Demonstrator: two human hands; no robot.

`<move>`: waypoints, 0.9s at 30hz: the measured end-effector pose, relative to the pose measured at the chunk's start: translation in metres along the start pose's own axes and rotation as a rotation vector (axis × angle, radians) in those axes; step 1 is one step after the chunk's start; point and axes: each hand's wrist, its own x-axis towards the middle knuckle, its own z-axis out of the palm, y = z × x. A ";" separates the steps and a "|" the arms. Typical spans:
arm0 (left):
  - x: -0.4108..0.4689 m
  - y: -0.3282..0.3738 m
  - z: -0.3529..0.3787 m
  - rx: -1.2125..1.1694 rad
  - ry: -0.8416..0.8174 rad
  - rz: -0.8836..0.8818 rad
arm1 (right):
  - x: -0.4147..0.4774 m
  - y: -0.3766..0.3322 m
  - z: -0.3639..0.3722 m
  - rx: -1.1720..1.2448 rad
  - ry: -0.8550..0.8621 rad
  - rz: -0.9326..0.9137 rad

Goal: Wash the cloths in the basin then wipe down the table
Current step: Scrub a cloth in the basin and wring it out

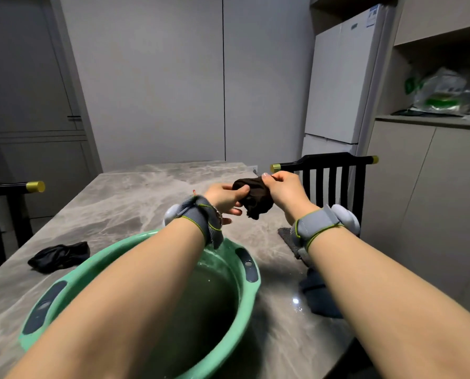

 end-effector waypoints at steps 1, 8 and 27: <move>0.005 0.002 0.006 0.042 0.066 0.013 | 0.001 0.005 -0.008 -0.070 0.004 0.005; 0.013 0.014 0.019 0.172 0.041 -0.075 | -0.001 0.041 -0.046 -0.256 -0.007 0.084; 0.029 0.024 0.073 0.399 0.476 0.246 | -0.003 0.050 -0.058 0.159 0.108 0.265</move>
